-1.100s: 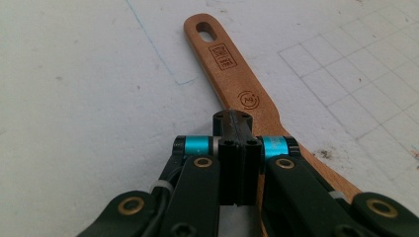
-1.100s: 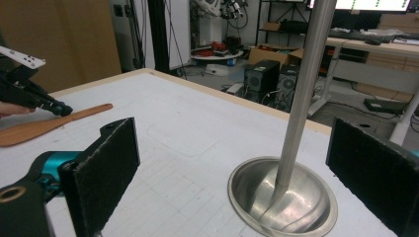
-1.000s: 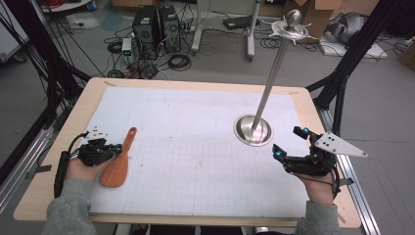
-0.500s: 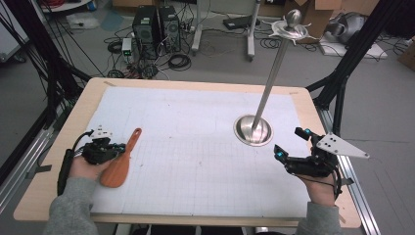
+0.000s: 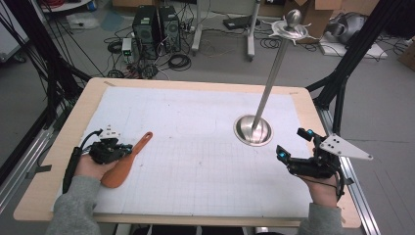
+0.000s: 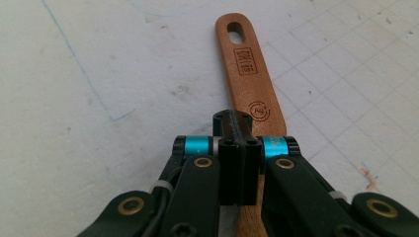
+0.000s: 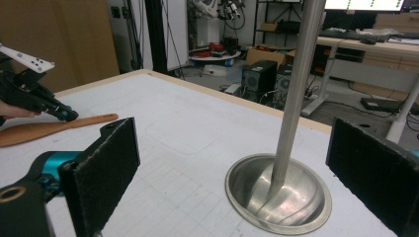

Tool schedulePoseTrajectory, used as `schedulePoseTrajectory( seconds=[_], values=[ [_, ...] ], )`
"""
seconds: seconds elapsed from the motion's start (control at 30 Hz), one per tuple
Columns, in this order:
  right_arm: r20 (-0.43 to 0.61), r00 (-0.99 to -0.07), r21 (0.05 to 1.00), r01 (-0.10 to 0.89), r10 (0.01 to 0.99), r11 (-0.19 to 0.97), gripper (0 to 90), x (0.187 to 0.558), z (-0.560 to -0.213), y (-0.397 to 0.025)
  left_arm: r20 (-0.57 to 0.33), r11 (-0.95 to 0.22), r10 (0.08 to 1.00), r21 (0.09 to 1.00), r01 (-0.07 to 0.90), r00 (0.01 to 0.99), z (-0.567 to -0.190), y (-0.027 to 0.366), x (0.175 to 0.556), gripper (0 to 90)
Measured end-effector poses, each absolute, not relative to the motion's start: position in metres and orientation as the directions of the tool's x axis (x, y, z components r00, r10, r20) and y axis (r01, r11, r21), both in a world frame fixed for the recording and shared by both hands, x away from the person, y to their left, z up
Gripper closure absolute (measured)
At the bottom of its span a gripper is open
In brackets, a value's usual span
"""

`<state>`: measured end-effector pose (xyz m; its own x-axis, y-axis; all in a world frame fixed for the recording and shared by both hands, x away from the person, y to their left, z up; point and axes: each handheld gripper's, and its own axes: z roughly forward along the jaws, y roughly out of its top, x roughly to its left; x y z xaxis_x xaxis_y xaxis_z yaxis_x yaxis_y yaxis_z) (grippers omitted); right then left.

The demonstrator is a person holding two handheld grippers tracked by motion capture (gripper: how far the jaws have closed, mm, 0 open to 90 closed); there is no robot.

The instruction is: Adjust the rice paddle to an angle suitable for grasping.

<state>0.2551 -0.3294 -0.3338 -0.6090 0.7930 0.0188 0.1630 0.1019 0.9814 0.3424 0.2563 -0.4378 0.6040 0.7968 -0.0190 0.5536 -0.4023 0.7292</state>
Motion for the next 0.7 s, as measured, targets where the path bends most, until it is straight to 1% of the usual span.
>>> schedulePoseTrajectory(
  seconds=[0.23,0.7],
  values=[
    [0.013,-0.611,0.980,0.164,0.791,0.110,4.8,0.256,-0.334,-0.329,-0.011,-0.431,0.775,0.723,0.540,0.632,-0.437,0.249,0.342,89.5],
    [0.011,-0.612,0.980,0.164,0.791,0.113,4.8,0.256,-0.335,-0.328,-0.023,-0.462,0.726,0.724,0.513,0.687,-0.437,0.238,0.340,89.5]
  ],
)
